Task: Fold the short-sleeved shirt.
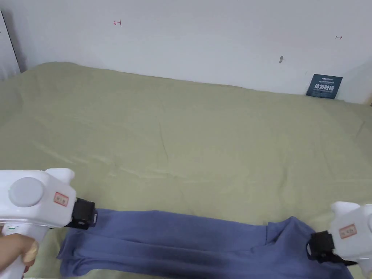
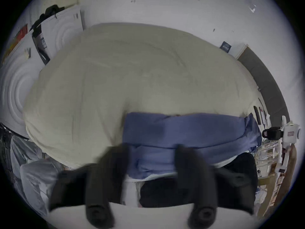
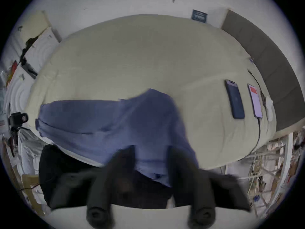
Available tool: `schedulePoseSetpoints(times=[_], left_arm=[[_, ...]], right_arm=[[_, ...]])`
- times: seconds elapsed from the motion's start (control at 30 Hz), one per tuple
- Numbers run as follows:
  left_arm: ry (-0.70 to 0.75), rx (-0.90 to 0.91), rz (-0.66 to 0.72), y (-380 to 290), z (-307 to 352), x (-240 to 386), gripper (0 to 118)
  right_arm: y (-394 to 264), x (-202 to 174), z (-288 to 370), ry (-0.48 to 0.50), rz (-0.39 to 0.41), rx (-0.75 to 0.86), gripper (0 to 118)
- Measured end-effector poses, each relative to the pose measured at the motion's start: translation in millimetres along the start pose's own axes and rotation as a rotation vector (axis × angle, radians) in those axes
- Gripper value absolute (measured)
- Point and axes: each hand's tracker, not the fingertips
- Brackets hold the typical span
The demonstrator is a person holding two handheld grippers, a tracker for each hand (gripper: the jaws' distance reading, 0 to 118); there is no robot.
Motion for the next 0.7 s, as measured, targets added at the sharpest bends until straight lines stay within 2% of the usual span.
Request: schedulePoseSetpoints(times=[0.03,0.07,0.2,0.27,0.37,0.47,0.53,0.6,0.63,0.67,0.7], left_arm=[[-0.003,0.000,-0.004,-1.5,-2.7,5.6,6],[-0.004,-0.006,-0.002,-3.4,-6.2,11.0,1],[-0.064,0.005,0.003,-15.3,-16.8,27.3,0],[-0.071,-0.016,-0.043,-15.7,-28.6,33.8,0],[-0.069,-0.015,-0.048,-18.3,-33.1,35.0,0],[-0.102,0.000,-0.035,-12.2,-34.6,9.2,0],[-0.196,-0.006,-0.032,-4.0,-39.2,-21.6,0],[-0.383,-0.022,0.030,0.2,-49.8,-64.5,0],[-0.489,-0.008,0.091,-1.1,-53.2,-83.8,9],[-0.542,0.019,0.150,-5.0,-60.1,-103.5,35],[-0.557,0.009,0.195,-6.6,-66.0,-116.6,88]], right_arm=[[0.3,-9.3,-3.3,0.006,0.009,-0.002,0],[-3.3,-18.4,-5.8,-0.001,0.000,0.006,0],[-9.4,-47.7,-17.4,0.022,0.010,0.026,0],[-9.3,-57.2,-23.0,0.056,0.000,0.026,0],[-12.1,-63.4,-26.7,0.079,-0.001,0.019,0],[-13.3,-64.6,-26.1,0.076,0.005,0.021,0],[-14.0,-64.3,-24.5,0.075,0.014,0.024,0],[-15.4,-64.4,-23.0,0.070,0.025,0.018,0],[-16.6,-63.6,-22.1,0.069,0.029,0.020,0],[-17.0,-62.9,-21.6,0.068,0.032,0.019,0],[-17.6,-61.8,-21.1,0.069,0.032,0.018,0]])
